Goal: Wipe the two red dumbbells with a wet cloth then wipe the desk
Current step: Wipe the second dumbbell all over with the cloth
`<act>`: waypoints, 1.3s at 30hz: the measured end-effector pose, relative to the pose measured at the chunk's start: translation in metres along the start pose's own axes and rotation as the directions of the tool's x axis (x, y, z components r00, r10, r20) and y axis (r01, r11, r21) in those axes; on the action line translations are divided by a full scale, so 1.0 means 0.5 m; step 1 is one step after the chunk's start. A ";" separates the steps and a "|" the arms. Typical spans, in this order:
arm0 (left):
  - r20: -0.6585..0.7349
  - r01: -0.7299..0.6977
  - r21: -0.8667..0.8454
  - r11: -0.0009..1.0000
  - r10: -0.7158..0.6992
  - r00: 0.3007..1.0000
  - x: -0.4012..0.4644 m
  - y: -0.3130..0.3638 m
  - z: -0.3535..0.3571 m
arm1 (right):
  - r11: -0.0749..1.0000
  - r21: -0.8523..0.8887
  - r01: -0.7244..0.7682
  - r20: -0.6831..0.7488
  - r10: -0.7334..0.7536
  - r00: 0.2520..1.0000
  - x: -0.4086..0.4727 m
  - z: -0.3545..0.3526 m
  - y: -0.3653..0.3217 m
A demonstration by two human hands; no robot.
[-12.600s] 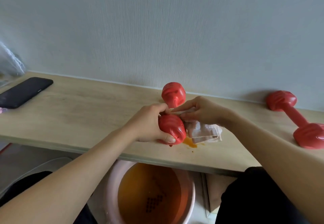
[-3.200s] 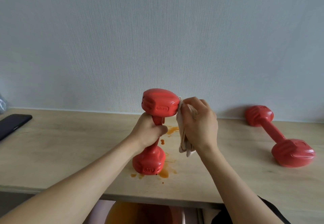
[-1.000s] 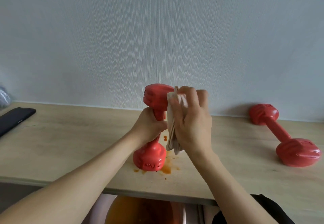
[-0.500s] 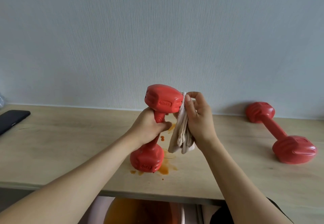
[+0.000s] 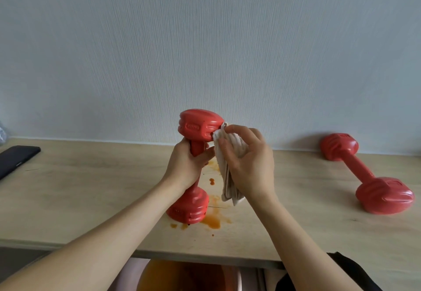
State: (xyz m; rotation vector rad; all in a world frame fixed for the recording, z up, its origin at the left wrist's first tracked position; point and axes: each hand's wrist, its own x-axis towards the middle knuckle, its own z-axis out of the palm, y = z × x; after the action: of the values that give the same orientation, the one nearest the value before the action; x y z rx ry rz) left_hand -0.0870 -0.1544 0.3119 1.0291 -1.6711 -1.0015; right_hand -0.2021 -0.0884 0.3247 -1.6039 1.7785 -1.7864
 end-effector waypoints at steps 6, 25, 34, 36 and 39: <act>0.066 -0.057 -0.041 0.998 0.060 0.996 -0.007 -0.010 -0.004 | 0.992 -0.027 -0.125 0.031 0.125 0.992 0.027 0.016 0.028; 0.098 -0.004 -0.035 0.999 0.007 0.995 -0.007 -0.005 -0.007 | 0.943 -0.328 0.057 0.017 -0.054 0.998 0.004 -0.029 -0.021; 0.209 -0.099 0.043 0.994 0.088 0.974 -0.018 0.005 0.002 | 0.931 -0.361 -0.061 0.057 0.087 0.995 0.025 -0.049 -0.005; 0.218 -0.099 0.036 0.994 0.089 0.972 -0.019 0.009 0.002 | 0.929 -0.367 -0.053 0.054 0.078 0.996 0.021 -0.054 -0.008; 0.212 -0.085 0.026 0.996 0.077 0.974 -0.020 0.016 0.002 | 0.939 -0.344 -0.024 0.028 0.036 0.999 0.007 -0.062 -0.016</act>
State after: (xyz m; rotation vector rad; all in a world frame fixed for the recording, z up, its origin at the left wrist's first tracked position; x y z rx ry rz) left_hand -0.0870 -0.1423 0.3165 0.8938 -1.8943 -1.0607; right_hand -0.2217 -0.0694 0.3417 -1.6994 2.1811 -1.4853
